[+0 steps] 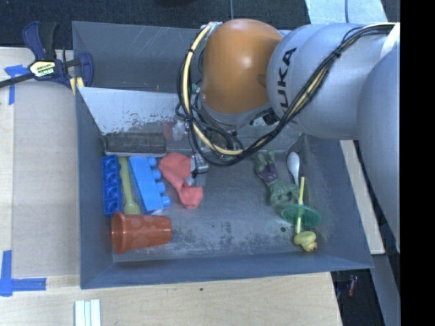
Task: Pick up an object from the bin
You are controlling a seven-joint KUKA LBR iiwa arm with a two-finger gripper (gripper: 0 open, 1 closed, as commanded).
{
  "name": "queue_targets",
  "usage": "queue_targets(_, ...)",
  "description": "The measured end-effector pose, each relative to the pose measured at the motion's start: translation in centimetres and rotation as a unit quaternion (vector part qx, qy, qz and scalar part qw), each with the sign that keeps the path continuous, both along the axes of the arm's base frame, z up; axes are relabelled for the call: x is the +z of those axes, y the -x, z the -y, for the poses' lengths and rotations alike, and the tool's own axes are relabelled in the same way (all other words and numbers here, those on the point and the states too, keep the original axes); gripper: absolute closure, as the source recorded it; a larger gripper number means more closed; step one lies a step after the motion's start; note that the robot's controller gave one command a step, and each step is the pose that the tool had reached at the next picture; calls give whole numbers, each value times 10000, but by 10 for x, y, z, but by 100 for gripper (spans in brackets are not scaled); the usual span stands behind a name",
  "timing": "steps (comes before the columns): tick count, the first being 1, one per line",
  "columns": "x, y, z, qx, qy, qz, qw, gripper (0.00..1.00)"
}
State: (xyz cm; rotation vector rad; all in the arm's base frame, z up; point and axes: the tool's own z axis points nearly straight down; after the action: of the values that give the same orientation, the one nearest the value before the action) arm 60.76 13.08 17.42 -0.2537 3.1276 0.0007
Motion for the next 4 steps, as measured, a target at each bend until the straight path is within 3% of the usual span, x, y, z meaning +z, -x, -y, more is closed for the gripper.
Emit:
queue_targets(1,-13,-2,-10,-1159,-8,-7,9933,0)
queue_targets(2,-25,-4,-8,-737,-2,5,9973,0)
queue_targets(3,-70,41,4,-1199,-4,22,9928,0)
queue_targets(4,-102,-3,40,-1301,-36,101,9914,100)
